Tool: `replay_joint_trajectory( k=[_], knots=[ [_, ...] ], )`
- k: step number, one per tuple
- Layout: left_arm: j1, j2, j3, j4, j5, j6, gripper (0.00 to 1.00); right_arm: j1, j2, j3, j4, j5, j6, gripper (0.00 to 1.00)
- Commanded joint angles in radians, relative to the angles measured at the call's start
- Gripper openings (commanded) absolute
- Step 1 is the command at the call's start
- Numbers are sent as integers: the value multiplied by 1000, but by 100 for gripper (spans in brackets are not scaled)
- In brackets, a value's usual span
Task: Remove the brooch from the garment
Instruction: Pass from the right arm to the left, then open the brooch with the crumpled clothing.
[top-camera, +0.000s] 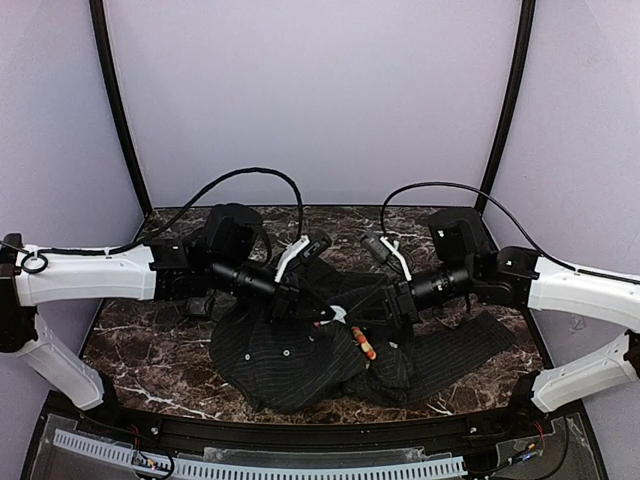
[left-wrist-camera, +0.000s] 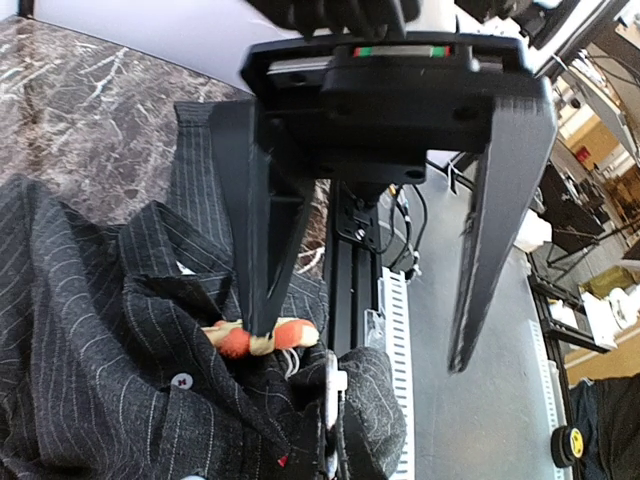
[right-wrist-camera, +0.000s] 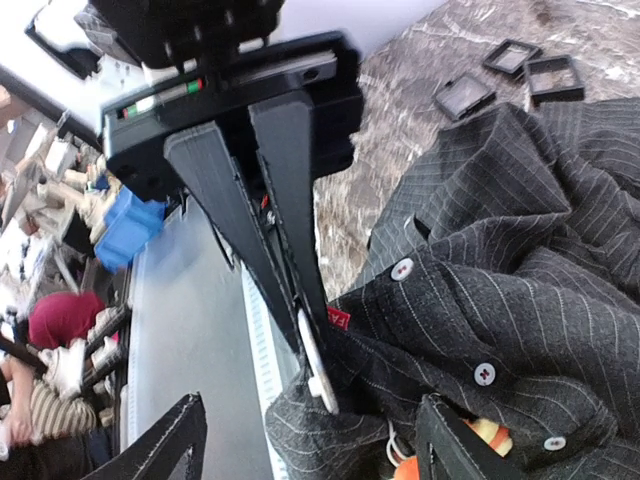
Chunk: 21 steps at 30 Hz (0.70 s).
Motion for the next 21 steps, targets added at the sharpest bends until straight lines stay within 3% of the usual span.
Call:
replay_joint_trajectory(
  k=[1, 5, 12, 21],
  knots=[
    [-2, -93, -61, 208, -91, -83, 1, 11, -117, -165, 363, 177, 222, 76],
    [-2, -121, -99, 364, -115, -141, 1, 82, -204, -307, 600, 372, 318, 78],
    [-3, -140, -157, 484, -130, -201, 1, 178, -181, -381, 829, 510, 364, 76],
    [-2, -159, -184, 512, -117, -206, 1, 196, -73, -375, 978, 513, 391, 58]
  ],
)
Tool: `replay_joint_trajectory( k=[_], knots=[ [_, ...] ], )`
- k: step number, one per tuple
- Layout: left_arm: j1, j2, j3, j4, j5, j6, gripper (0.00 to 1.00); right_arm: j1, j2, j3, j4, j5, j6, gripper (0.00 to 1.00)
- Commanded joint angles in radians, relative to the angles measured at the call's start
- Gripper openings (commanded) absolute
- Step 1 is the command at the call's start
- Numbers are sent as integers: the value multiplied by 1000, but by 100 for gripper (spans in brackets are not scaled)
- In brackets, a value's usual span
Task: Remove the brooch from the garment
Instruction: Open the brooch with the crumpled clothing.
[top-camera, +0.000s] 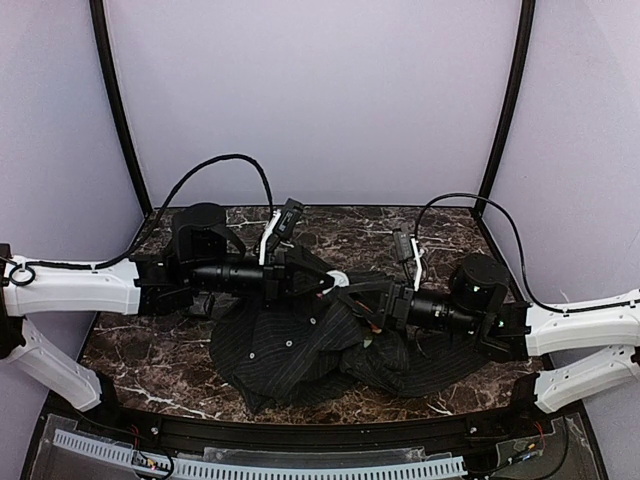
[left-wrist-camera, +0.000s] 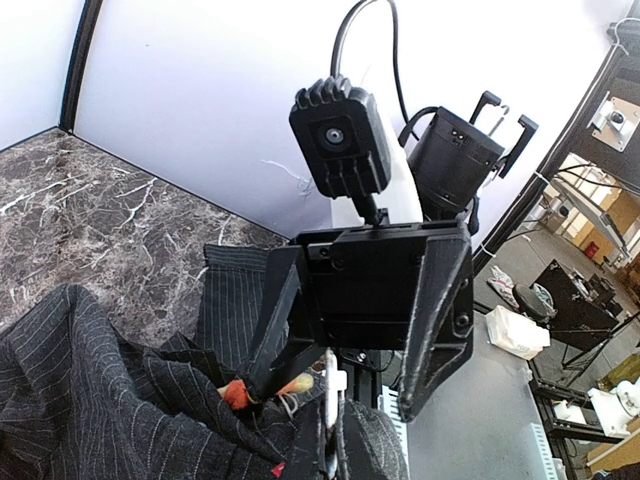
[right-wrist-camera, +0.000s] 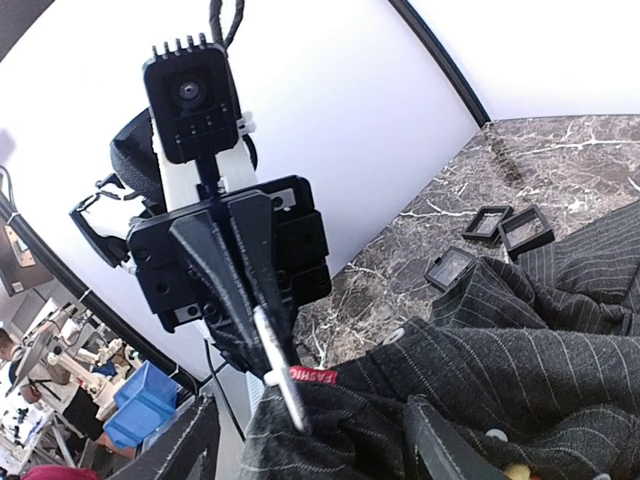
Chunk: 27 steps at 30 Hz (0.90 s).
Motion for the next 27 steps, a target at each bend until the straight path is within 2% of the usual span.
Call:
replay_joint_trajectory(
  k=[1, 12, 23, 27],
  knots=[
    [-1, -49, -19, 70, 9, -10, 1, 11, 44, 5, 124, 21, 21, 54],
    [-1, -53, -25, 69, 19, -9, 1, 13, 78, -6, 154, 25, 45, 34],
    [-2, -60, -27, 69, 18, -9, 1, 12, 90, -25, 166, 18, 64, 33],
    [-1, -63, -27, 69, 21, -8, 1, 13, 93, -30, 170, 23, 66, 27]
  ],
)
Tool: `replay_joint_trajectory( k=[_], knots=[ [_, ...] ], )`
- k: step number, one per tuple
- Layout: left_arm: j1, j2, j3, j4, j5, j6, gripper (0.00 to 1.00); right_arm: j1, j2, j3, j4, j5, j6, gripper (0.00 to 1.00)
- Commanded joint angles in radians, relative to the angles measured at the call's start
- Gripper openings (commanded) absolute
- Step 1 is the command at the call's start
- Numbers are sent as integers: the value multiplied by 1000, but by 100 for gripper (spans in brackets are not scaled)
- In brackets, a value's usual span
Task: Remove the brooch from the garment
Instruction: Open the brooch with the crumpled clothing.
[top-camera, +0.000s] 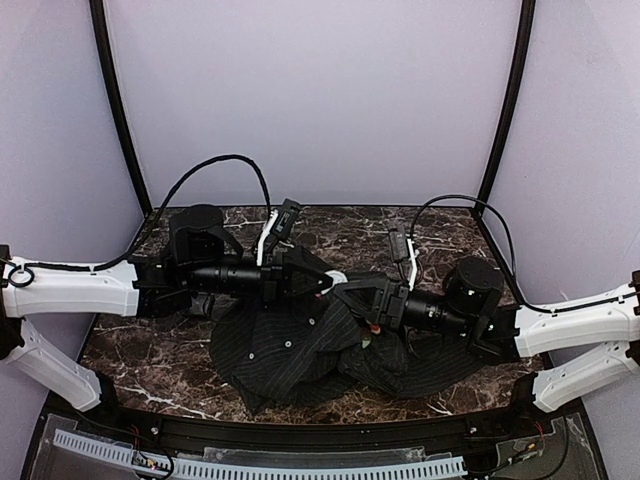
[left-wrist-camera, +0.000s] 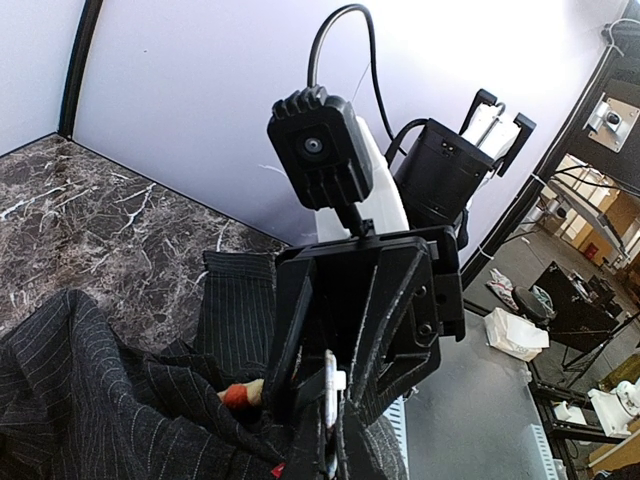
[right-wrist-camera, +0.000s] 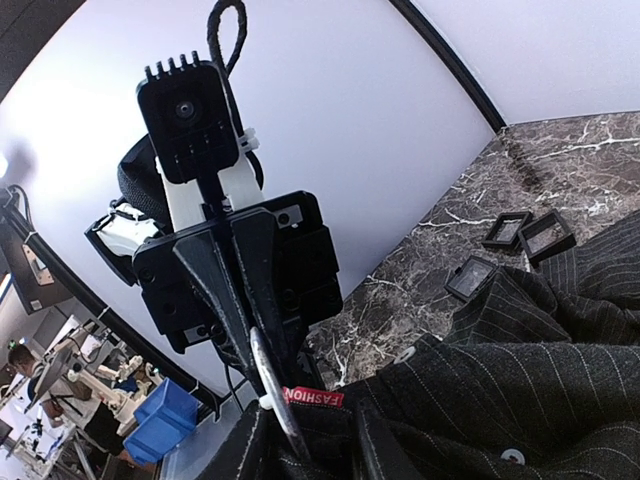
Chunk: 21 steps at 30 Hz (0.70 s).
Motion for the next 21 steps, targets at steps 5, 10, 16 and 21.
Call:
replay_joint_trajectory(
  k=[5, 10, 16, 21],
  knots=[
    [-1, -50, -8, 45, 32, -5, 1, 7, 18, -12, 10, 27, 1, 20],
    [-2, -50, -9, 48, 38, -5, 1, 7, 22, -15, -5, 55, 7, 11],
    [-2, -45, -8, 40, 50, 9, 1, 6, 32, -1, -48, 101, 26, 3],
    [-5, -43, -3, 20, 58, 29, 1, 6, 41, 18, -96, 143, 64, 1]
  ],
)
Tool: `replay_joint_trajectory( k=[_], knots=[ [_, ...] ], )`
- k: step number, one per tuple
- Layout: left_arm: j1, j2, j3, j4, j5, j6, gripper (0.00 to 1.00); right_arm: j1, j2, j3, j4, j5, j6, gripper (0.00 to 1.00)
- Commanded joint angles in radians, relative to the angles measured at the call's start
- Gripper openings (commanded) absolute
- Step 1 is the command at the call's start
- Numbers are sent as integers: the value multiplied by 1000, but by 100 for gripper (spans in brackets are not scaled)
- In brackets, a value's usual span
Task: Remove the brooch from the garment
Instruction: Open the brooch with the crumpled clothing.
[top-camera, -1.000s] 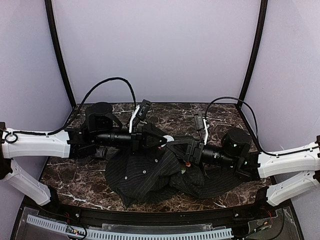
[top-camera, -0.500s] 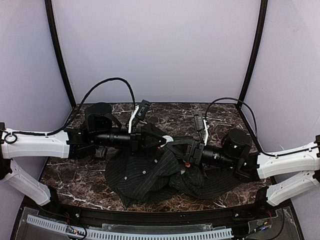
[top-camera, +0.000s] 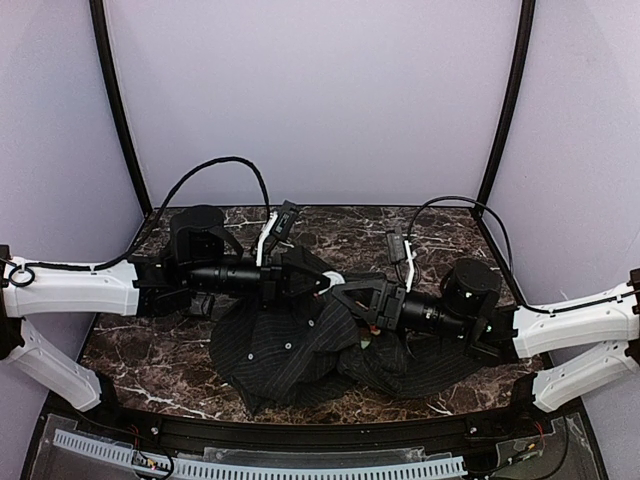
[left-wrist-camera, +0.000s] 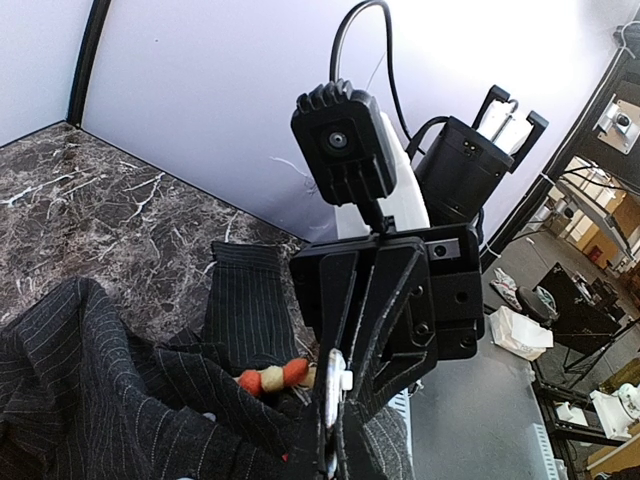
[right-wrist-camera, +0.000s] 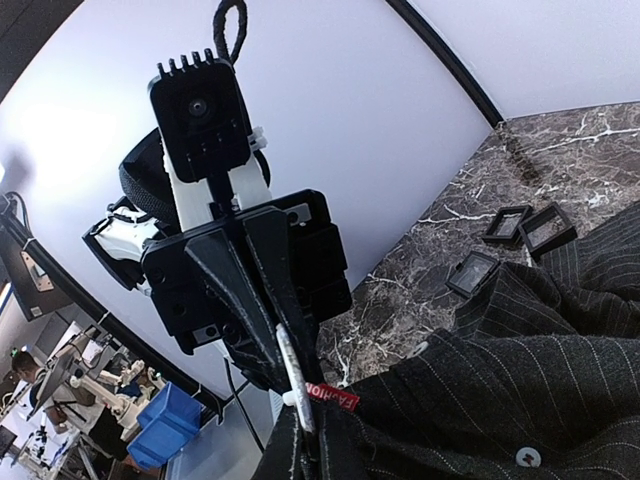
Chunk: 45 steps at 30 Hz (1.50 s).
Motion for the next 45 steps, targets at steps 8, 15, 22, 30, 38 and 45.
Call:
replay_joint_trajectory(
  k=[8, 15, 22, 30, 38, 45],
  knots=[
    [-36, -35, 16, -13, 55, 87, 1, -12, 71, 108, -267, 181, 105, 0],
    [-65, -8, 44, -78, 67, 133, 1, -21, 85, 110, -242, 160, 96, 0],
    [-99, 30, 81, -167, 77, 195, 1, -41, 53, 99, -233, 119, 50, 7],
    [-102, 56, 106, -208, 63, 206, 1, -50, 9, 96, -231, 70, -22, 19],
    [-80, 71, 116, -217, 13, 163, 1, -52, -77, 74, -186, -11, -95, 52],
    [-25, 73, 118, -195, 28, 100, 1, -53, -149, 43, -187, -37, -115, 79]
  ],
)
